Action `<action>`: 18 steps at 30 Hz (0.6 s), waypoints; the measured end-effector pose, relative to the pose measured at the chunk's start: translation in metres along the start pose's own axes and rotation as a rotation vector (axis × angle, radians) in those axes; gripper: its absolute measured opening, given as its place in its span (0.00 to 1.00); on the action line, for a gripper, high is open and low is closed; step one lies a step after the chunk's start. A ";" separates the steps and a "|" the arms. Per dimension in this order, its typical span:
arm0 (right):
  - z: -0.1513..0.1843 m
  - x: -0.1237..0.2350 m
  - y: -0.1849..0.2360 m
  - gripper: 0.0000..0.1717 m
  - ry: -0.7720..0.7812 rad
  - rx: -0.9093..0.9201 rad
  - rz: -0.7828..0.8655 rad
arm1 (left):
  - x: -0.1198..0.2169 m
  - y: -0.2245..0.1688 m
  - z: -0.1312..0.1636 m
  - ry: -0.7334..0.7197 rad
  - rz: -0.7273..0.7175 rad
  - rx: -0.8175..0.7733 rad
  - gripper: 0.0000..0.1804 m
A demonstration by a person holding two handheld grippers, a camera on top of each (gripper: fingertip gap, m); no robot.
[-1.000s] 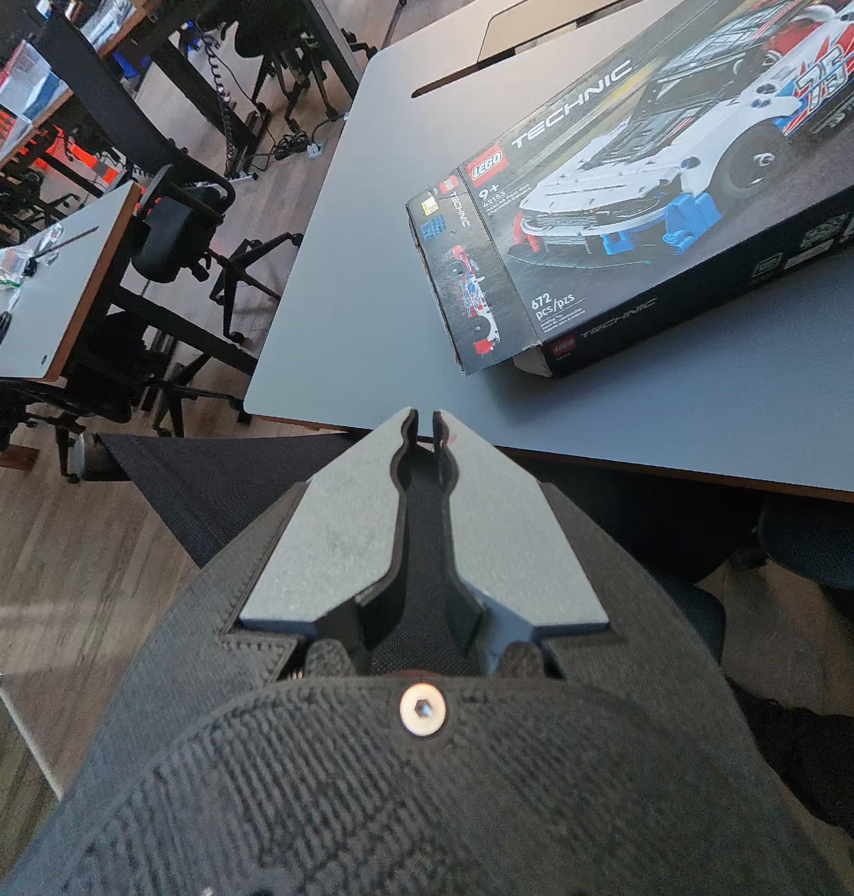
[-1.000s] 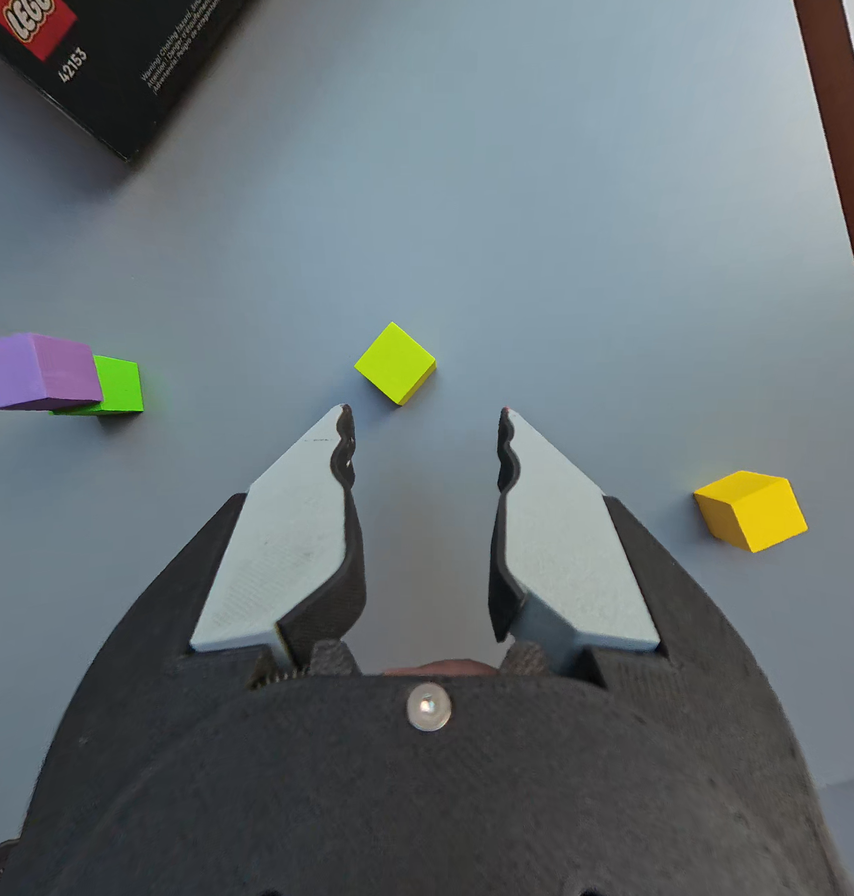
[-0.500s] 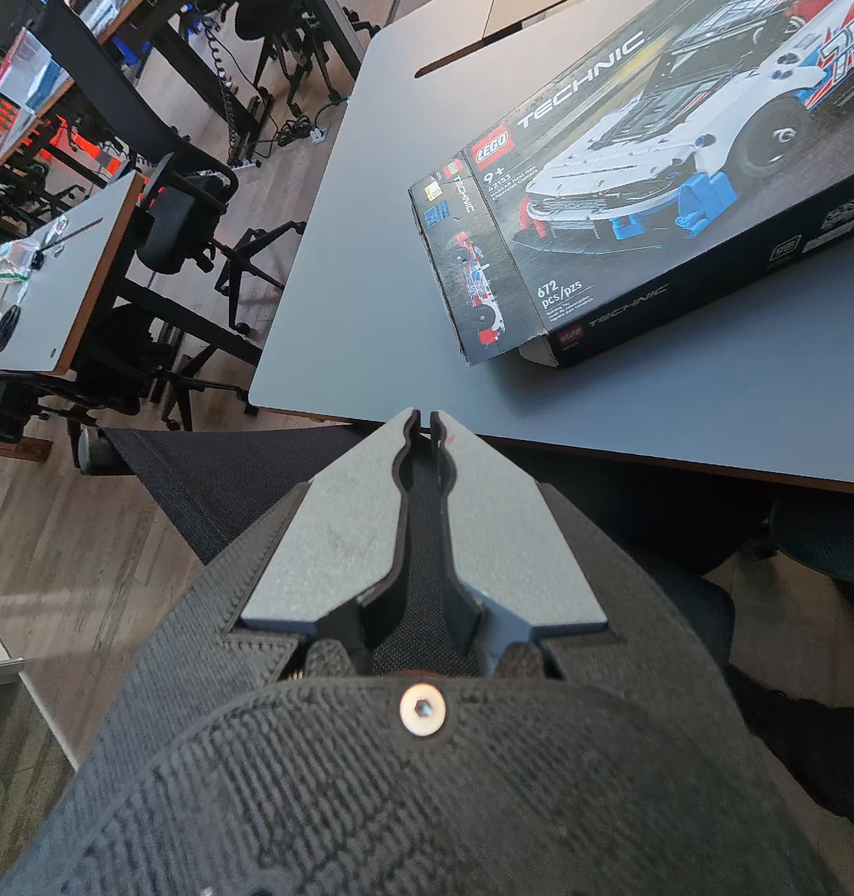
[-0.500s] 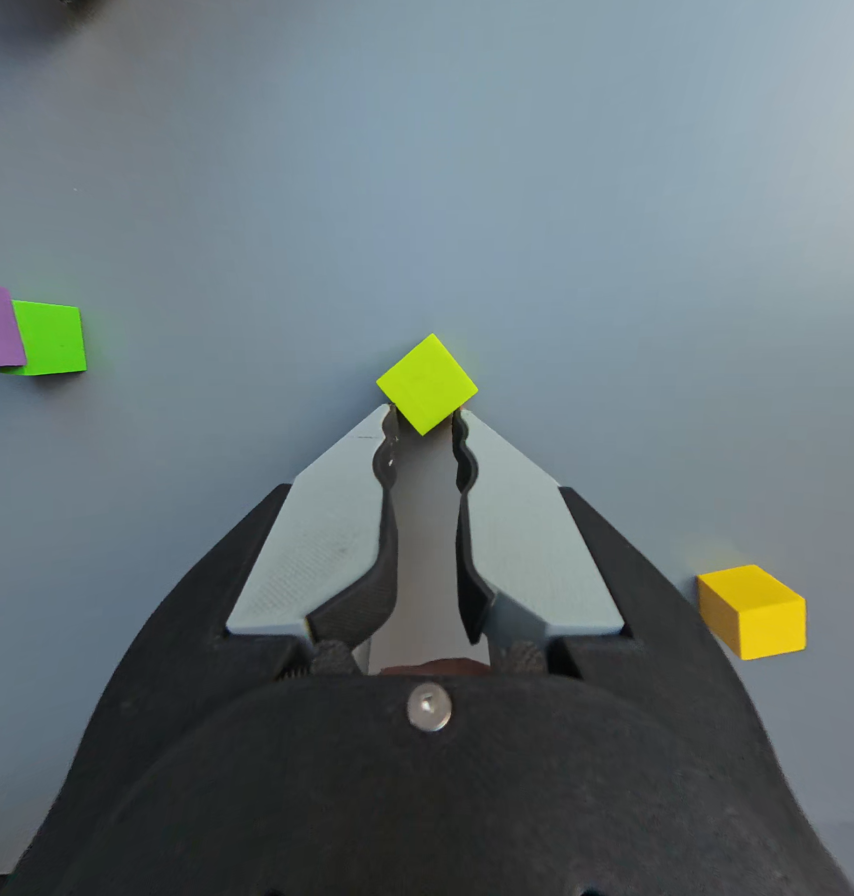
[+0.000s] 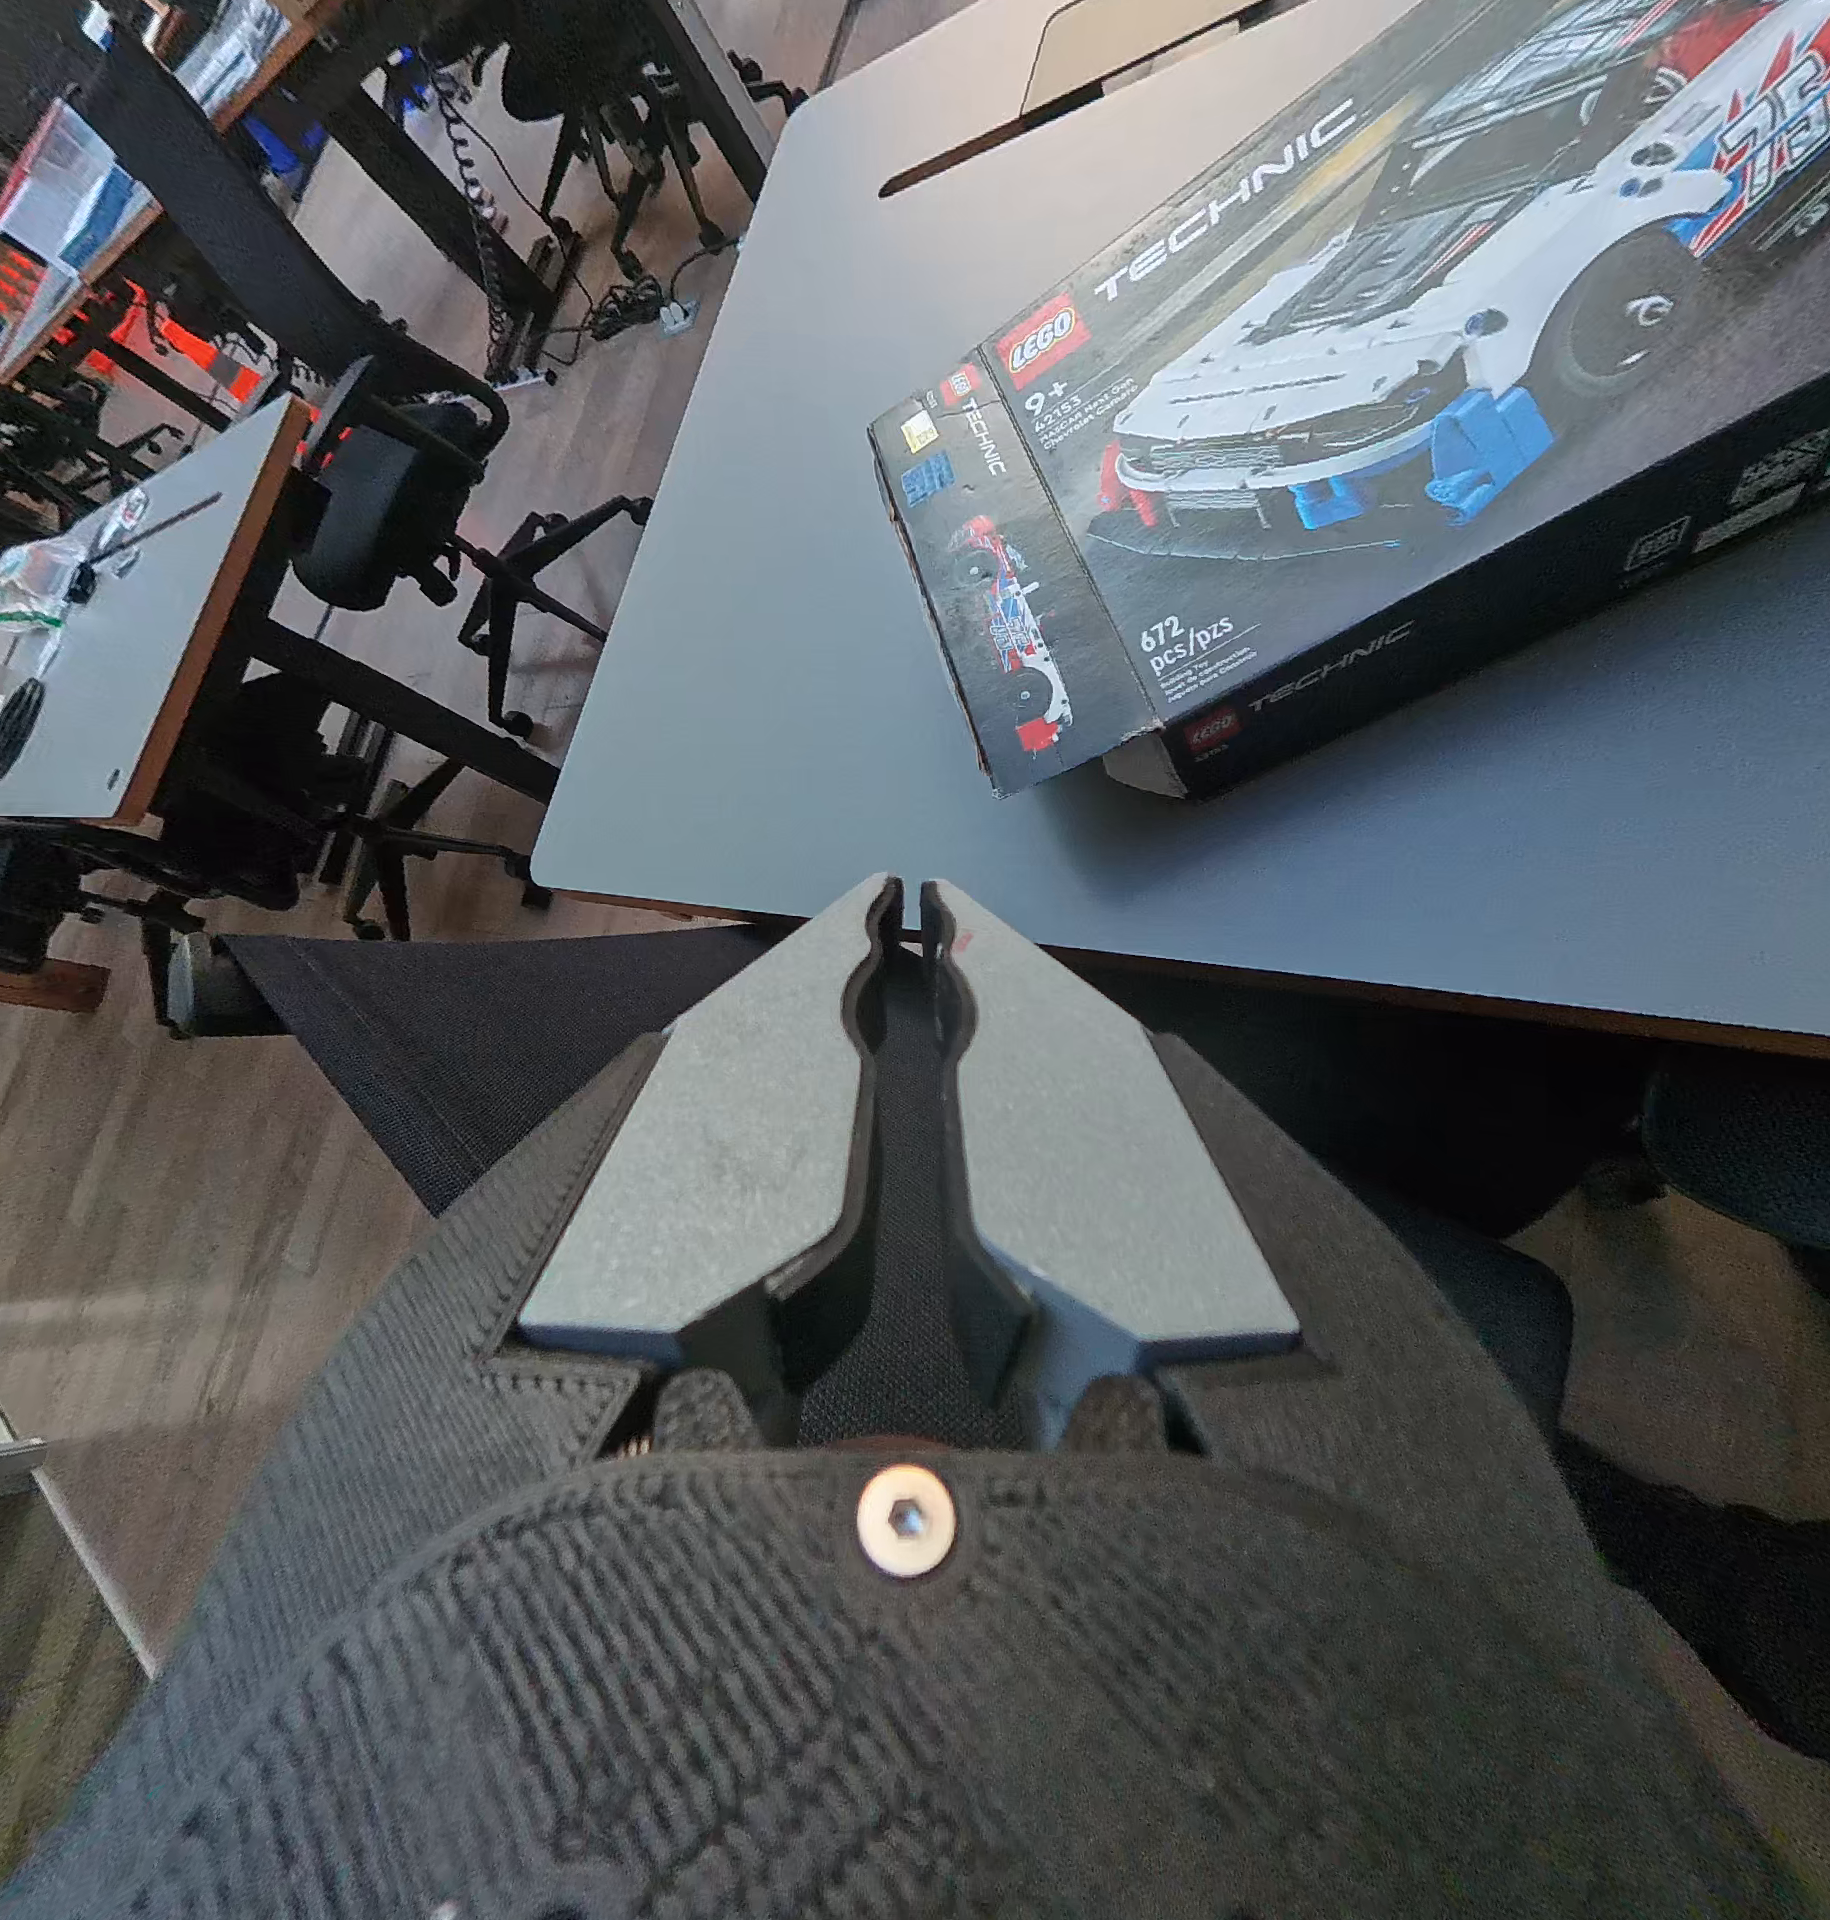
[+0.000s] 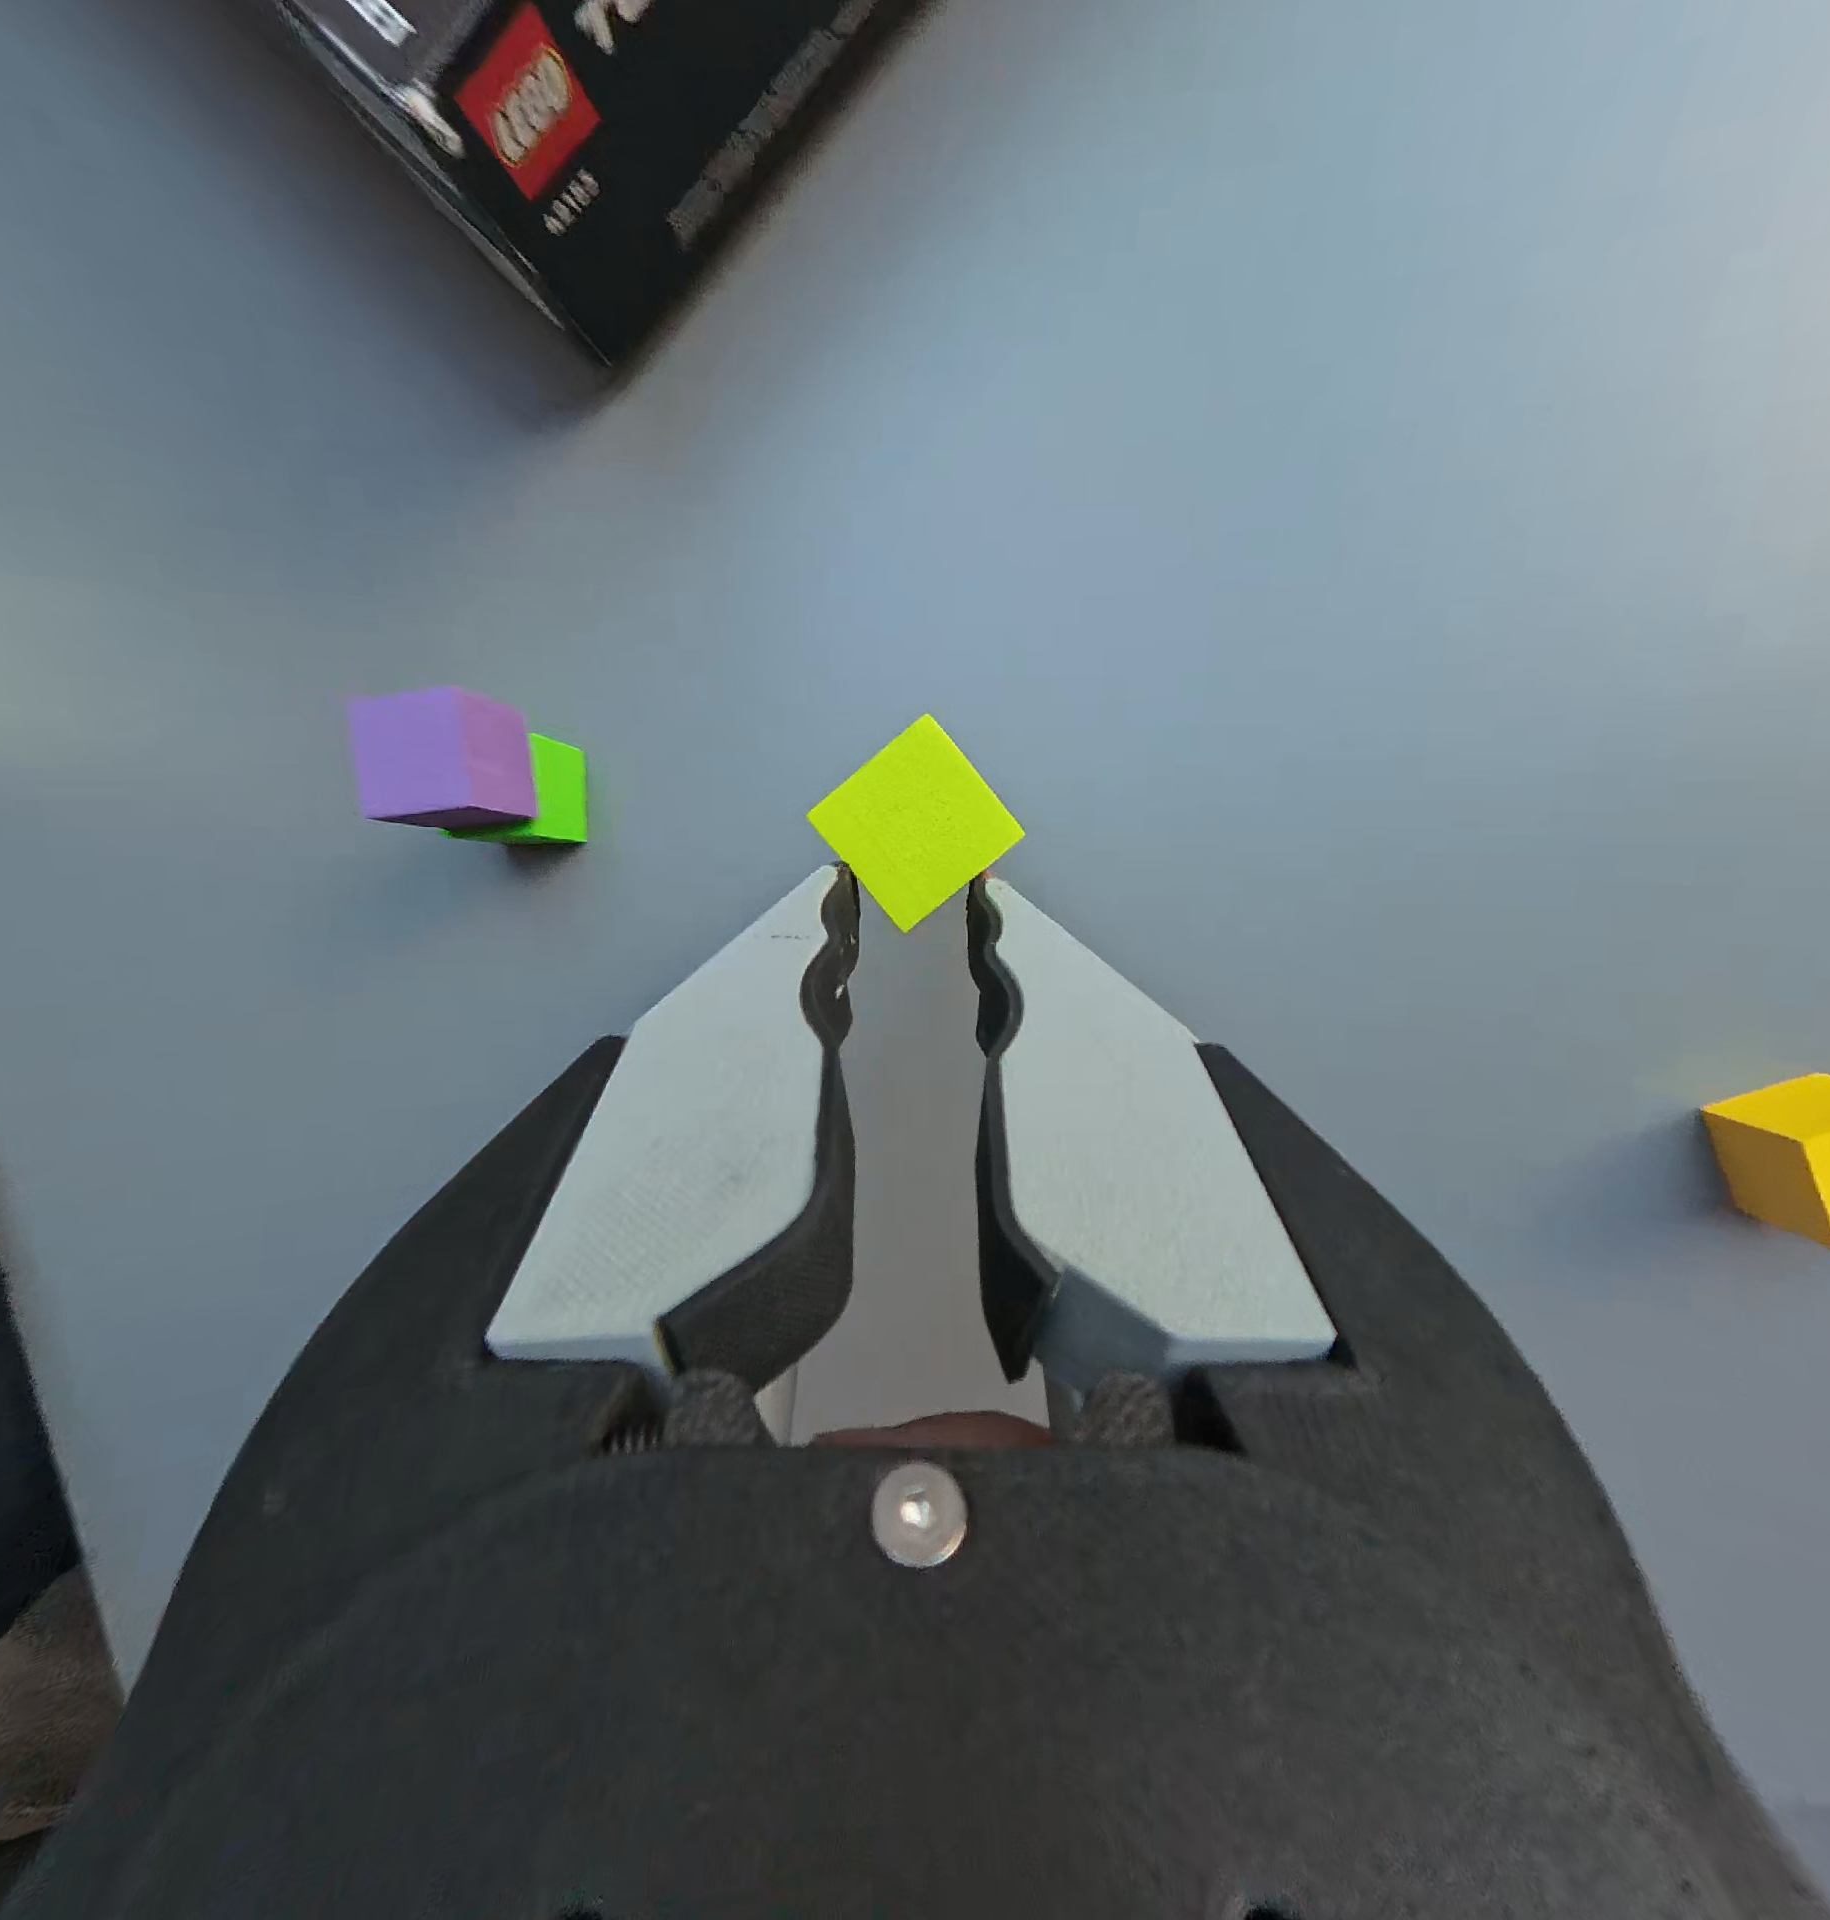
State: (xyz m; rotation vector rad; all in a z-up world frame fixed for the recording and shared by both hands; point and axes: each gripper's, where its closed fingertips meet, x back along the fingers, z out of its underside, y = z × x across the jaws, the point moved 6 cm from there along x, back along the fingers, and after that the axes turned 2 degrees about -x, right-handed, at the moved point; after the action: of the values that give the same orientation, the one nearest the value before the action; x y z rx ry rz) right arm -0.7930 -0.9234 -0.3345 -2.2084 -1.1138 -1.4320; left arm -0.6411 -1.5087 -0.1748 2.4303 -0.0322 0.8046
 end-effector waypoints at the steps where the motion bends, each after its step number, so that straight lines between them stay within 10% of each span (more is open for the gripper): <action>1: -0.004 0.003 0.009 0.11 -0.016 0.002 -0.022 | 0.000 0.000 0.000 -0.001 0.000 -0.005 0.01; 18: -0.006 -0.018 0.105 0.11 0.006 0.181 -0.002 | 0.001 -0.001 -0.001 -0.009 0.012 -0.001 0.00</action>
State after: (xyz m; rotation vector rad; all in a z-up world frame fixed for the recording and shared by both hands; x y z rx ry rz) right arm -0.7235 -1.0044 -0.3297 -2.0770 -1.1934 -1.2832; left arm -0.6408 -1.5078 -0.1743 2.4350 -0.0508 0.7986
